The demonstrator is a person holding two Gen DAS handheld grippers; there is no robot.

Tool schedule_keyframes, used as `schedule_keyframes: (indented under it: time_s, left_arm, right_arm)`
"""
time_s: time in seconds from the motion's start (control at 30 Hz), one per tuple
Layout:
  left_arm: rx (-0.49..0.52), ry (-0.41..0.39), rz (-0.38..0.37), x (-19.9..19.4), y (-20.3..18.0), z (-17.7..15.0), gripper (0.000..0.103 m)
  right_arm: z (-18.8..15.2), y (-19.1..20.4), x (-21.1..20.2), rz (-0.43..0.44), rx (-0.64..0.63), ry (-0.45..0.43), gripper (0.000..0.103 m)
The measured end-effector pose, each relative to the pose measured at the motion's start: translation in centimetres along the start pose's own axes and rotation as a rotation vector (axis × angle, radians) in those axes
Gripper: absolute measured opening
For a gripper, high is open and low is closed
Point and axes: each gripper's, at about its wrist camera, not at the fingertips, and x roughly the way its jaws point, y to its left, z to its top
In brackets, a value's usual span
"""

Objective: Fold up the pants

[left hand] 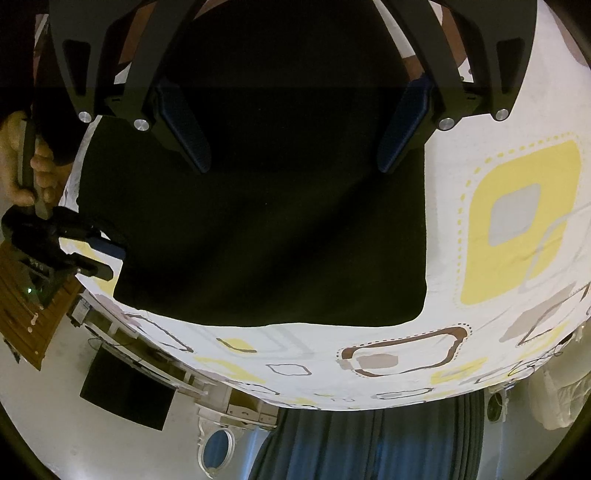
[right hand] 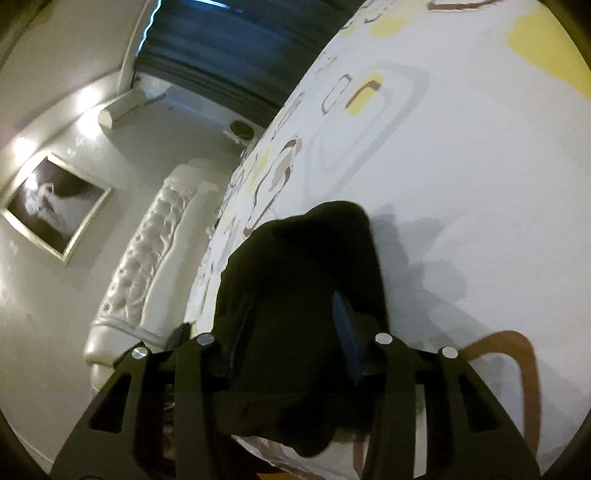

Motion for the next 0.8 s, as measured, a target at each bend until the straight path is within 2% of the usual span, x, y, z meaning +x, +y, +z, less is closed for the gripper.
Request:
schedule_keyframes:
  time_s: [0.03,0.1,0.2,0.3,0.4,0.47,0.53,0.57,0.63,0.8]
  left_arm:
    - [-0.001,0.000,-0.005,-0.1,0.1,0.0,0.091]
    - [-0.012,0.000,-0.020,-0.5,0.7,0.0,0.091]
    - [-0.084,-0.006,-0.056,-1.7,2.9,0.0,0.091]
    - [-0.205,-0.010,-0.191,-2.7,6.5,-0.1,0.091]
    - [-0.302,-0.009,-0.278,-2.5,9.3,-0.1,0.091]
    - [-0.353,0.016,-0.387,-1.6,10.8,0.0,0.091]
    - [-0.424,0.063,-0.551,0.2,11.8,0.3,0.091]
    - [-0.457,0.081,-0.584,1.0,12.2,0.4,0.091]
    - [-0.499,0.115,-0.618,2.3,12.7,0.9,0.091]
    - [-0.570,0.163,-0.639,4.7,14.3,2.0,0.091]
  right_arm:
    - [0.1,-0.1,-0.5,-0.011,-0.003,-0.008,0.054]
    - [0.3,-0.4,-2.2,-0.052,-0.015,-0.033,0.079]
    - [0.7,-0.9,-3.2,-0.063,-0.039,-0.003,0.085]
    - [1.0,-1.9,-3.3,-0.062,-0.037,0.050,0.086]
    - [1.3,-2.9,-2.6,-0.003,-0.002,0.108,0.087]
    - [1.4,-2.9,-1.9,0.015,-0.003,0.126,0.089]
    - [1.8,-3.0,-1.2,0.039,0.005,0.152,0.090]
    - [2.0,-3.0,-0.9,0.052,0.007,0.166,0.090]
    - [2.3,-2.8,0.0,0.075,0.006,0.214,0.091]
    - [2.7,-2.0,2.1,0.052,-0.037,0.312,0.093]
